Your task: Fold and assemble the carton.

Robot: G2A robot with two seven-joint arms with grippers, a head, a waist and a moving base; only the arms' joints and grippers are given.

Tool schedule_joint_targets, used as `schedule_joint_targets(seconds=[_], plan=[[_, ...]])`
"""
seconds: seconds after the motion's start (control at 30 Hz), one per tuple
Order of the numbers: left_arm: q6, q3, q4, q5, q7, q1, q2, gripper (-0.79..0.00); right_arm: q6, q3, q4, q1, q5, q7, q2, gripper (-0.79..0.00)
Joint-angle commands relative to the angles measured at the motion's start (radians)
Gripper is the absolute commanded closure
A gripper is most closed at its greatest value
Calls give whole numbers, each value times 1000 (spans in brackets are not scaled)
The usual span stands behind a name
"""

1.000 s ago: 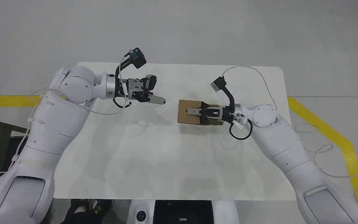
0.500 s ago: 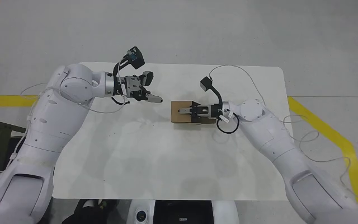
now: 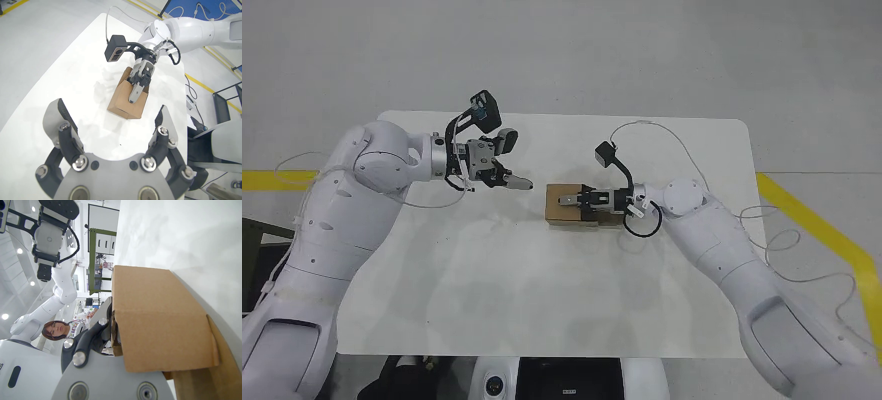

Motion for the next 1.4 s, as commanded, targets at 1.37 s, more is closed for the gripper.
schedule_joint_targets(seconds=[1.37], plan=[[29, 243, 34, 930, 959, 102, -24, -785, 88, 250, -227, -153, -146, 63, 112, -274]])
